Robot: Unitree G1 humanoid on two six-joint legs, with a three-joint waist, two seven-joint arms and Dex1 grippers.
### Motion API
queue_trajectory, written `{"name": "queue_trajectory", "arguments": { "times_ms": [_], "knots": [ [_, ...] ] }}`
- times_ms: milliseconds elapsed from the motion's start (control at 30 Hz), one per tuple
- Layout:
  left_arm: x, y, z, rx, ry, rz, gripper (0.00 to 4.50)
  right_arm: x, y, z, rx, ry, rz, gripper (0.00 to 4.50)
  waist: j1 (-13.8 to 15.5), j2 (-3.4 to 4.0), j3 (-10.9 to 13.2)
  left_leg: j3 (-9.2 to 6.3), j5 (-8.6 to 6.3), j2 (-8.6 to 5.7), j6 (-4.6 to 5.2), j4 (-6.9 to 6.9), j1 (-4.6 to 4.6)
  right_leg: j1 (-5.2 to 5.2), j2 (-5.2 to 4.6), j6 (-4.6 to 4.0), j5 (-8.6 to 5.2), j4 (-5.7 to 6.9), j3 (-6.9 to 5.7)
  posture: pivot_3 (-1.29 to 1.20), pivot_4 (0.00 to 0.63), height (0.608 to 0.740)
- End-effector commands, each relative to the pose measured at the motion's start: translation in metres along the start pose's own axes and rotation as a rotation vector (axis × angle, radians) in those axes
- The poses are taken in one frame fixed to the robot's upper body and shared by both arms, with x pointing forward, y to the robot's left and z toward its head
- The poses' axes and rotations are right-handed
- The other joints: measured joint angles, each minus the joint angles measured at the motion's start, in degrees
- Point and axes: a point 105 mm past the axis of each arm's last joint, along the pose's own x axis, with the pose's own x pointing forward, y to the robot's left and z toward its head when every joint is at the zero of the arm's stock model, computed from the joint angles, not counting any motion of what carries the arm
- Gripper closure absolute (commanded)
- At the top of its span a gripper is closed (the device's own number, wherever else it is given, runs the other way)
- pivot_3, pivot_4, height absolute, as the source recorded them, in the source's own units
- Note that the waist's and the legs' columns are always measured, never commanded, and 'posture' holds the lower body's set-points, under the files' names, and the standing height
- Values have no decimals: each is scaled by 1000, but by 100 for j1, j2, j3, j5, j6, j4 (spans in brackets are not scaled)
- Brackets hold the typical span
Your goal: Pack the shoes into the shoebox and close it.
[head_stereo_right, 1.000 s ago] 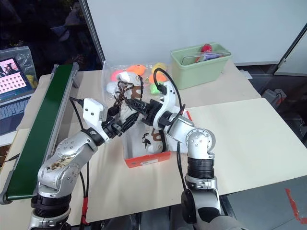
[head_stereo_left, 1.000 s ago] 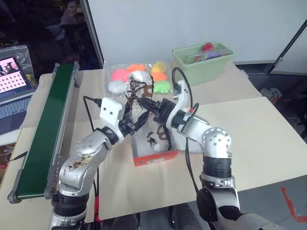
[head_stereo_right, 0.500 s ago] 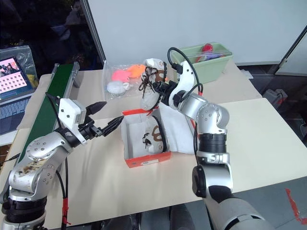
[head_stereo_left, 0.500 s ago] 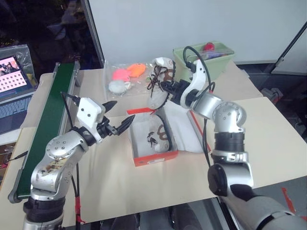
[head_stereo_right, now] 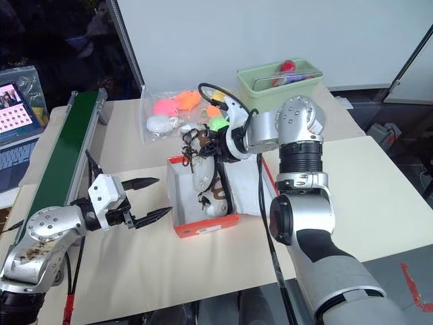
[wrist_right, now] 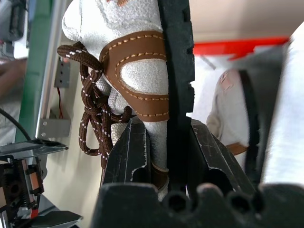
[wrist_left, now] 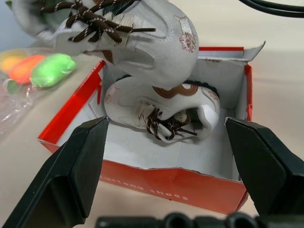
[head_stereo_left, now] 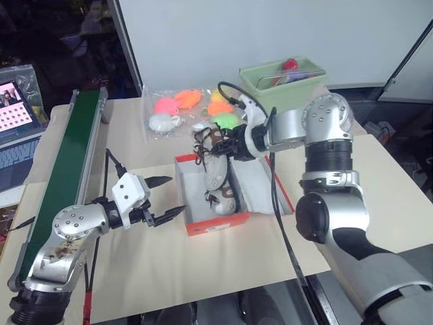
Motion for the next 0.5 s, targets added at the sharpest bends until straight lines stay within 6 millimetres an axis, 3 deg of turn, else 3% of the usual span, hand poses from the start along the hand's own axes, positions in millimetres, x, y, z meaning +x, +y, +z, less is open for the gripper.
{"name": "queue_trajectory", "arguments": {
  "times_ms": [33,300,500],
  "knots": [
    [1,-1,9,45,-34,-9,307,7,9,-4,16,18,26,3840,-21,0,0,0,0,1,0,0,-2,-3,1,0,0,1,0,0,150,740],
    [-1,-3,9,50,-31,1,307,30,16,-24,62,65,32,3840,-48,0,0,-2,0,4,0,0,-3,-8,3,-1,0,8,0,0,150,740],
    [0,-1,14,57,-41,18,307,48,-1,-52,107,121,-24,3840,-36,1,0,-4,0,3,0,0,-3,-5,3,0,0,8,0,0,150,740]
  ]
}}
